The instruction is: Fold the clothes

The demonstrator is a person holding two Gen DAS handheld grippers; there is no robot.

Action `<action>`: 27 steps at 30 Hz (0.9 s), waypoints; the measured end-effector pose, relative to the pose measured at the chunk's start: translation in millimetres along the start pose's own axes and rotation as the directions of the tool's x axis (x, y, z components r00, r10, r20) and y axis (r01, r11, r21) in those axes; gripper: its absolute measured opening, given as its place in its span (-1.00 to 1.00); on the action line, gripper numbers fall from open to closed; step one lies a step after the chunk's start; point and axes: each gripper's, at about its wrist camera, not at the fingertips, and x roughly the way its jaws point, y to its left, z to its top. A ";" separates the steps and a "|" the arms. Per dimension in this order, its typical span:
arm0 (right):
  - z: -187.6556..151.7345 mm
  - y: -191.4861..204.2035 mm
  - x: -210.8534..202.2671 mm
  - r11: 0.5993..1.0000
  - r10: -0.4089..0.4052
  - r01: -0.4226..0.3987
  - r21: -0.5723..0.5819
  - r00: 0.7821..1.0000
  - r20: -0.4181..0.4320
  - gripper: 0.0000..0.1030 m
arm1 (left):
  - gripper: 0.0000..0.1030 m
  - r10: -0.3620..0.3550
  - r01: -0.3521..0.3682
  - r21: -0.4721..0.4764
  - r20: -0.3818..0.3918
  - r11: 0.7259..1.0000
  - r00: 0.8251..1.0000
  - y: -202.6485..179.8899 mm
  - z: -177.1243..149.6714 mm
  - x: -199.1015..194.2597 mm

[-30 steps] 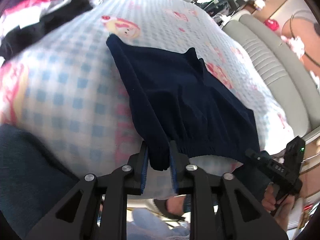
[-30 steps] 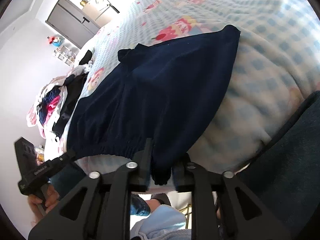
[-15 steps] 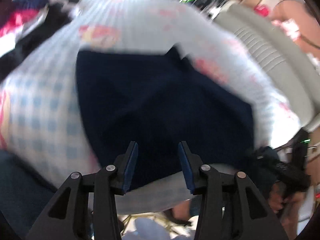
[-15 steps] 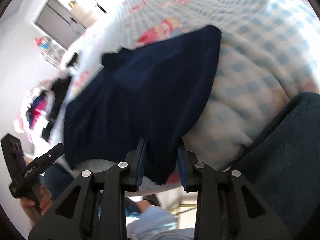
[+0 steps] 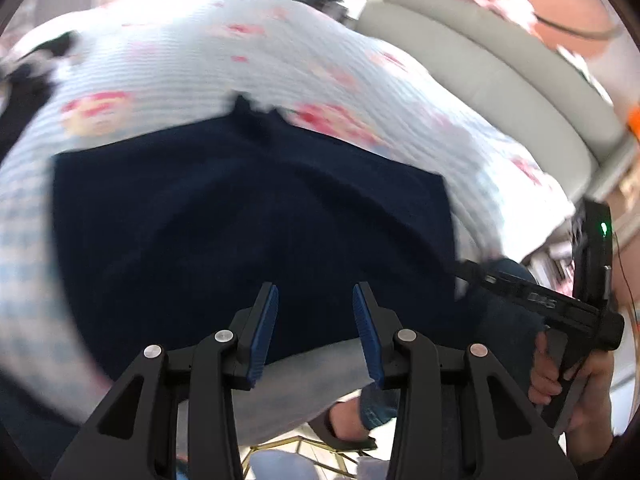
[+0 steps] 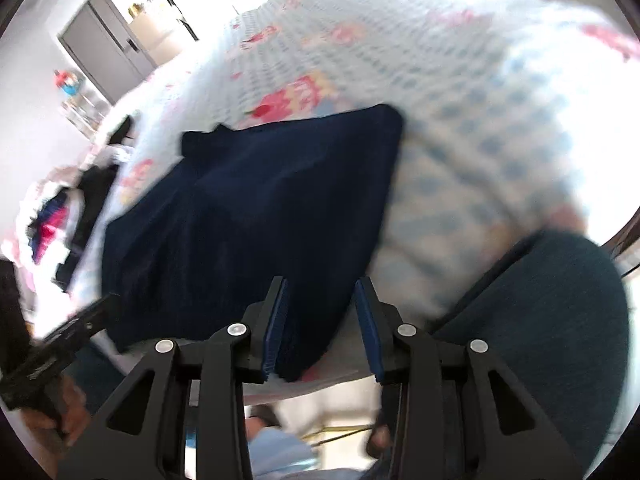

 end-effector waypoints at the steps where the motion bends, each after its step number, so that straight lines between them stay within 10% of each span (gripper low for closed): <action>1: -0.2 -3.9 2.4 1.000 -0.007 0.007 0.011 1.000 -0.010 -0.31 | -0.22 -0.014 0.015 0.026 -0.020 1.000 1.000 -11.3 2.7 10.5; 14: -18.0 -30.6 26.8 0.988 0.091 -0.074 0.134 0.988 -0.126 -0.31 | -0.27 -0.109 0.123 0.099 -0.138 0.987 0.984 -75.0 0.0 58.1; 27: -6.7 -31.6 6.0 0.981 0.146 -0.144 0.132 0.989 -0.011 -0.32 | -0.23 -0.076 0.093 0.097 -0.166 0.991 0.983 -84.7 -0.3 72.5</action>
